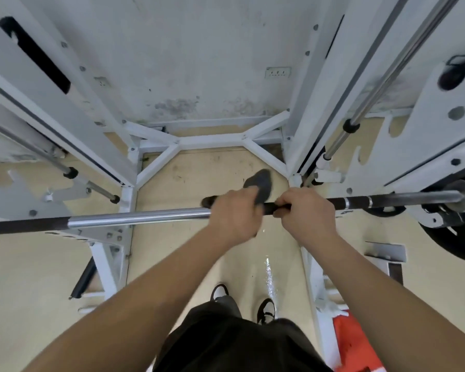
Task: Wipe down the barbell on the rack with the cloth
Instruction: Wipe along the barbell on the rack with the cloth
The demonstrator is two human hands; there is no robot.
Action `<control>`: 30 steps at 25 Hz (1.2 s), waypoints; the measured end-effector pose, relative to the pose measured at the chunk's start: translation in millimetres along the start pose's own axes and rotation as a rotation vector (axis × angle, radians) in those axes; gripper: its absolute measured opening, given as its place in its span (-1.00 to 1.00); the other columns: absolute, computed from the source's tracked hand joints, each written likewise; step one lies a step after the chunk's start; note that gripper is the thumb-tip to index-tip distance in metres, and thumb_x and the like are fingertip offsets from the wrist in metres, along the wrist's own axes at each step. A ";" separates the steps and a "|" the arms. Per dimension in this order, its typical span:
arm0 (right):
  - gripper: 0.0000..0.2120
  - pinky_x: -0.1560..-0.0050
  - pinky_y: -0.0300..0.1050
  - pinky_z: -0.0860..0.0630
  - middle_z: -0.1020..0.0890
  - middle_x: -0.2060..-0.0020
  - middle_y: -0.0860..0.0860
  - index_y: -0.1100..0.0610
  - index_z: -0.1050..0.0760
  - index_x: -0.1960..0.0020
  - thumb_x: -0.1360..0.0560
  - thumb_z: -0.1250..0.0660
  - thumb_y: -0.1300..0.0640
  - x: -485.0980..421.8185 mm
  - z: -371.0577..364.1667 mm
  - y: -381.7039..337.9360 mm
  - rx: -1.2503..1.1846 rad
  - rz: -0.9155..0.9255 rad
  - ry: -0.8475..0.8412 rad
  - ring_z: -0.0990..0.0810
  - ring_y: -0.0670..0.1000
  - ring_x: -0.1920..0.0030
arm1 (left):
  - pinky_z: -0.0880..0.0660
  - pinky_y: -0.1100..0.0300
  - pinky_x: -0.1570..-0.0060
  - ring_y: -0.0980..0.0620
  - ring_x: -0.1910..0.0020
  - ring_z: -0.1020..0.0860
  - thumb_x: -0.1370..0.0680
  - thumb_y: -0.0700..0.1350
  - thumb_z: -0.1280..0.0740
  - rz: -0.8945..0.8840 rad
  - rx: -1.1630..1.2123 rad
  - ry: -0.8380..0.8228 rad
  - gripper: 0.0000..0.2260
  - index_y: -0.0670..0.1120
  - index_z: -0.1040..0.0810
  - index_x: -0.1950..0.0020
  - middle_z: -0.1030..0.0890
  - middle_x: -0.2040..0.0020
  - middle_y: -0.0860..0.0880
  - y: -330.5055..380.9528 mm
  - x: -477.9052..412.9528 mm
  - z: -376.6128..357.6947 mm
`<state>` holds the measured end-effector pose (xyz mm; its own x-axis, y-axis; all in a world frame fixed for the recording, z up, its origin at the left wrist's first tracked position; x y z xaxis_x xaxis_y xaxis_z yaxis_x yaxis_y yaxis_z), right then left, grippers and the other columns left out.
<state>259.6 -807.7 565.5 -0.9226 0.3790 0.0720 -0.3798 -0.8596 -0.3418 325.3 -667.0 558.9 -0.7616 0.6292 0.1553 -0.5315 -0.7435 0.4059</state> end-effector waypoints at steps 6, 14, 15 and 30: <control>-0.80 0.11 -0.04 -0.59 -0.67 0.06 -0.03 0.09 -0.71 0.03 -0.36 -0.56 0.18 26.1 37.0 69.1 0.005 0.122 0.158 -0.61 0.09 -0.05 | -0.44 0.05 0.13 -0.07 0.04 -0.52 -0.47 -0.02 -0.35 -0.085 0.101 -0.064 -0.80 -0.01 -0.41 -0.03 -0.57 0.05 0.03 24.4 -6.5 -9.2; -0.90 0.35 -0.12 -0.41 -0.57 0.17 0.00 0.07 -0.69 0.03 -0.47 -0.47 0.10 16.4 67.8 188.0 0.226 0.171 0.101 -0.54 0.10 0.04 | -0.42 -0.05 -0.02 -0.13 0.03 -0.58 -0.70 0.18 -0.02 0.107 -0.348 0.104 -0.65 0.02 -0.48 -0.20 -0.65 0.01 -0.01 111.9 -36.3 -50.9; -0.97 0.40 -0.15 -0.35 -0.54 0.25 0.00 0.09 -0.69 0.15 -0.44 -0.50 0.13 14.6 66.4 189.2 0.237 0.197 0.115 -0.53 0.10 0.12 | -0.44 -0.03 0.00 -0.12 0.05 -0.59 -0.71 0.17 -0.04 0.086 -0.335 0.118 -0.67 0.01 -0.50 -0.14 -0.66 0.04 -0.01 109.3 -29.7 -47.6; -0.90 0.32 -0.12 -0.38 -0.51 0.23 -0.04 0.06 -0.73 0.09 -0.49 -0.45 0.07 1.1 71.3 200.4 0.094 0.186 0.111 -0.47 0.07 0.07 | -0.40 -0.04 -0.32 -0.10 -0.11 -0.63 -0.66 0.04 -0.25 0.072 -0.220 0.303 -0.79 -0.05 -0.57 -0.17 -0.70 -0.07 -0.02 116.9 -12.2 -55.8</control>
<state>177.6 -1004.0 564.0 -0.9661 0.2424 -0.0895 -0.2137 -0.9443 -0.2502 251.8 -774.2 554.2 -0.8576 0.5024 -0.1099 -0.5142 -0.8352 0.1951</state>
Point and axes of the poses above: each hand's wrist, its own x-axis away from the middle knuckle, its own z-axis out of the back of the hand, y = z × x, the point moved 6 cm from there along -x, towards the middle knuckle
